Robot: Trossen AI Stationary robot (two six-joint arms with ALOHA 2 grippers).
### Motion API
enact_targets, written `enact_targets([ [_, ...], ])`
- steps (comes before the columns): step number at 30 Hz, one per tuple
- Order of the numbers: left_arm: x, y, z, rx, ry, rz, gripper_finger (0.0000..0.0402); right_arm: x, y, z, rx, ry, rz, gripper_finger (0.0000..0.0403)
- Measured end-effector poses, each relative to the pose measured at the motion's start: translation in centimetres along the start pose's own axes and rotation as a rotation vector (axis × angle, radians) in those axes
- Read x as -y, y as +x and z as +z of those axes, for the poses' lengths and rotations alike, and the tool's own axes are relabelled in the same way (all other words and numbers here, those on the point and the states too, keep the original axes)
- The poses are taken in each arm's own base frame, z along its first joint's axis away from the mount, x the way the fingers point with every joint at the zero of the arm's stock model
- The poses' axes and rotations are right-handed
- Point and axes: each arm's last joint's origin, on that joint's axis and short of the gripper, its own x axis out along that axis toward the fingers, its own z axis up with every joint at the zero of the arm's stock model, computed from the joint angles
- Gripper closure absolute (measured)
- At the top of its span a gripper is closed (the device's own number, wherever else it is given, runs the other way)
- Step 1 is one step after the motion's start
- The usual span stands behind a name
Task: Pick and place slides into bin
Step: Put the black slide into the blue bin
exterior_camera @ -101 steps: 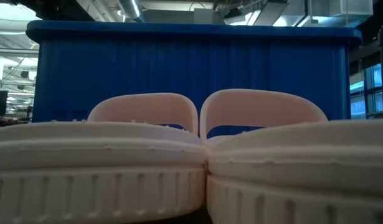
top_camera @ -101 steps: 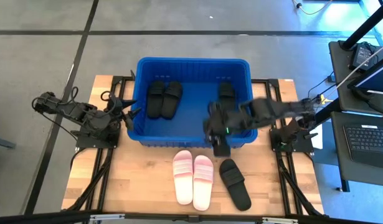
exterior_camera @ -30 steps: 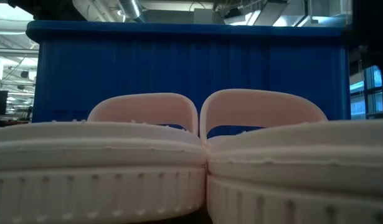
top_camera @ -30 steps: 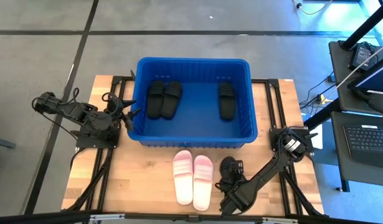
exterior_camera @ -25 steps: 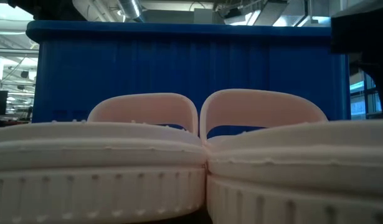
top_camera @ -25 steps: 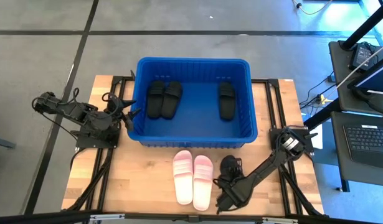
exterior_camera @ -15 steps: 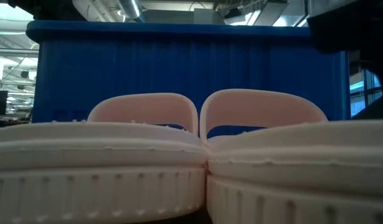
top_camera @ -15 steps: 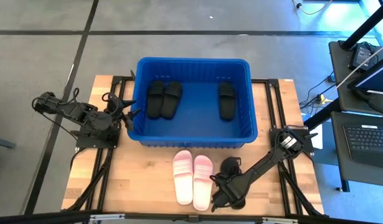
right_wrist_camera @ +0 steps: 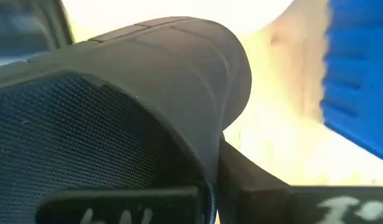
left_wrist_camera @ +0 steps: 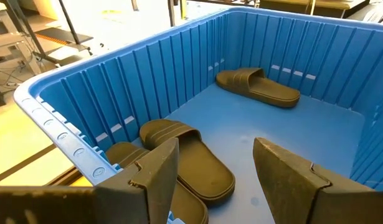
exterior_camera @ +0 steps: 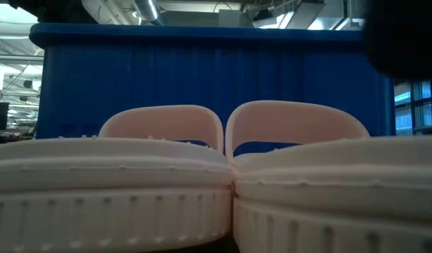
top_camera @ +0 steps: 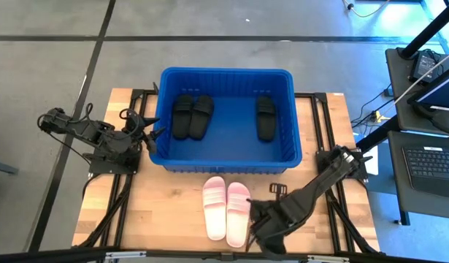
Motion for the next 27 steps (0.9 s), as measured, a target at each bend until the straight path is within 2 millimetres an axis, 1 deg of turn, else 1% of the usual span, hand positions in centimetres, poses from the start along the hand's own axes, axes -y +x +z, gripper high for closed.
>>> enact_targets([
  [3,0.0,0.0,0.0,0.0,0.006,0.0,0.02,1.0,-3.3,0.9,0.193,0.046,-0.006,0.039],
  [7,0.0,0.0,0.0,0.0,0.006,0.0,0.02,3.0,-7.5,2.5,0.469,0.058,-0.083,0.039],
  [9,0.0,0.0,0.0,0.0,0.006,0.0,0.02,4.5,-8.7,3.1,0.575,0.052,-0.143,0.039],
  [12,0.0,0.0,0.0,-0.001,0.007,0.0,0.02,7.4,-9.9,3.4,0.649,0.082,-0.265,0.039],
  [15,0.0,0.0,0.0,0.0,0.006,0.0,0.02,10.7,-11.1,4.0,0.669,0.098,-0.381,0.039],
  [18,0.0,0.0,0.0,0.0,0.006,0.0,0.02,14.0,-11.6,5.1,0.655,0.078,-0.51,0.039],
  [22,0.0,0.0,0.0,-0.001,0.007,0.0,0.02,18.7,-11.4,7.0,0.556,0.033,-0.641,0.039],
  [27,0.0,0.0,0.0,-0.002,0.014,0.001,0.02,25.3,-10.4,9.2,0.397,0.003,-0.759,0.039],
])
